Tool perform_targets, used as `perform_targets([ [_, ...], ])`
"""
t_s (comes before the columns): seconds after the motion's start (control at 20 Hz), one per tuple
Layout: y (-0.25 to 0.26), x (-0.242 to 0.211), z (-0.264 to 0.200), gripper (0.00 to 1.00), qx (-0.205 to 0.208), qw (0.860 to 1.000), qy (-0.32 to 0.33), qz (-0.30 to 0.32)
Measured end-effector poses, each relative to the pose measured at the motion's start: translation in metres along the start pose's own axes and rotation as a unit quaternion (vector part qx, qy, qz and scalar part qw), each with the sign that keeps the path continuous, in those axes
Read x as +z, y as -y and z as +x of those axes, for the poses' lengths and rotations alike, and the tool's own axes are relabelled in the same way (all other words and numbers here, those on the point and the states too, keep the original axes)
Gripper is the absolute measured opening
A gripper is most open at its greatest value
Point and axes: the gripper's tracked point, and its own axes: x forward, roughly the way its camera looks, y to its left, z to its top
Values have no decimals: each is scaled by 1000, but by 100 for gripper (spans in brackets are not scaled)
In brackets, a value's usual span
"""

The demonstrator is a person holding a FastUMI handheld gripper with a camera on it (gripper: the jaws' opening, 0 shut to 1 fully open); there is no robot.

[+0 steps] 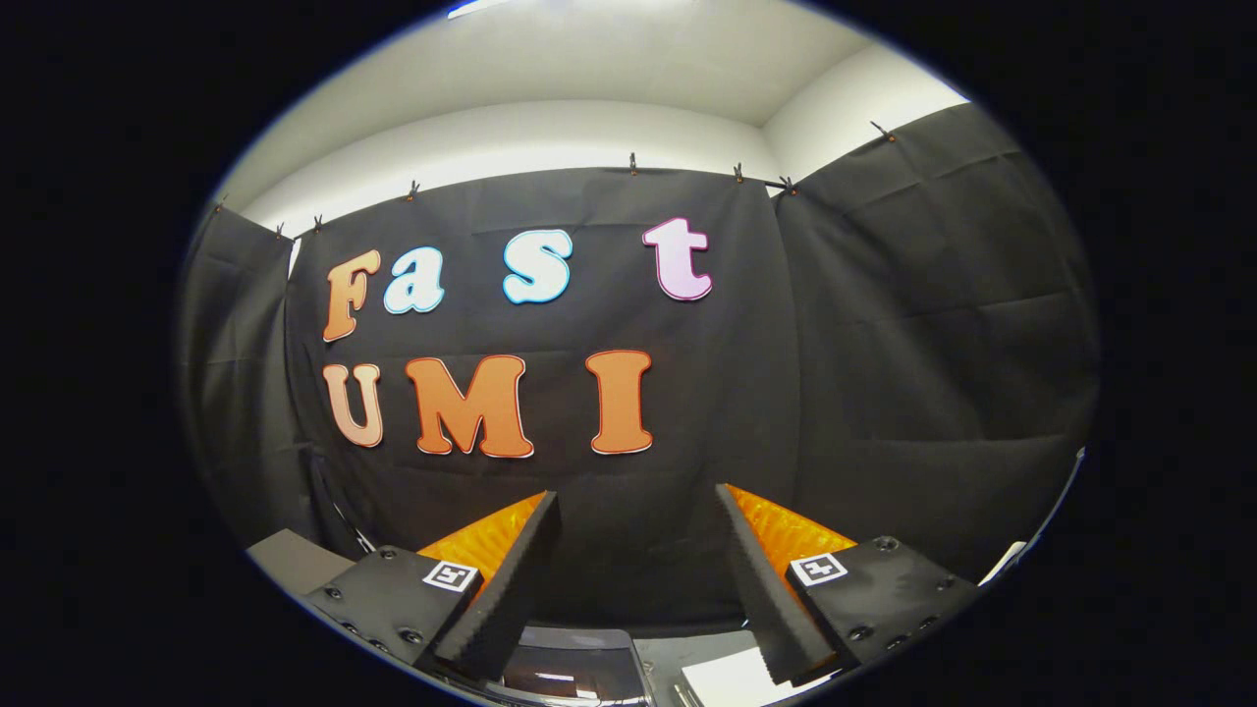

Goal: Put the clothes into the washing machine and then close the washing machine lid.

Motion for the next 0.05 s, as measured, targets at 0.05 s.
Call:
perform_targets([
  [0.05,0,0,-1,100,0,1000,0,1],
])
